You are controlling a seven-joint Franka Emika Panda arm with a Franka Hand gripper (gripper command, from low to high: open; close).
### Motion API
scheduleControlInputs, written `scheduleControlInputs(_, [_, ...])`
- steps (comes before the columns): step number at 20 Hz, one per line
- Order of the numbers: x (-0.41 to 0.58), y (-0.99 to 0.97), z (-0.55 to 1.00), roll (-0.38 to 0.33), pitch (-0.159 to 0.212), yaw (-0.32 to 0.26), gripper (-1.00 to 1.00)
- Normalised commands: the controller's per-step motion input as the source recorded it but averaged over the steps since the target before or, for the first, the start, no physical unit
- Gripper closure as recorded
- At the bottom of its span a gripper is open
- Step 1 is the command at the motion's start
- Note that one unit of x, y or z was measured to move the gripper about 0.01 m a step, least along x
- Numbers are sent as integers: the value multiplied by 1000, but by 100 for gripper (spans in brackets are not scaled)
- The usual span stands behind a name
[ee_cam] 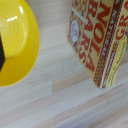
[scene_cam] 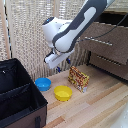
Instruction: Kindly move your gripper toward the top drawer's handle. With caution, hold the handle robustly using your gripper and pull open the top drawer. Let the handle go. Relocate your gripper to the bowl placed in the background. Gently hold the bowl using your gripper. Bring the gripper and the bowl to the ajar drawer. Softly release the bowl into it.
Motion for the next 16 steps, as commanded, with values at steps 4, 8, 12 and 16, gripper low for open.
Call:
scheduleControlInputs(4, [0,0,389,176,13,-322,-100])
scheduleControlInputs(8, [0,0,381,130,1,-348,-100])
scheduleControlInputs(12, [12,0,198,130,39,-352,-100])
scheduleControlInputs(16, [96,142,-91,87,91,-325,-100])
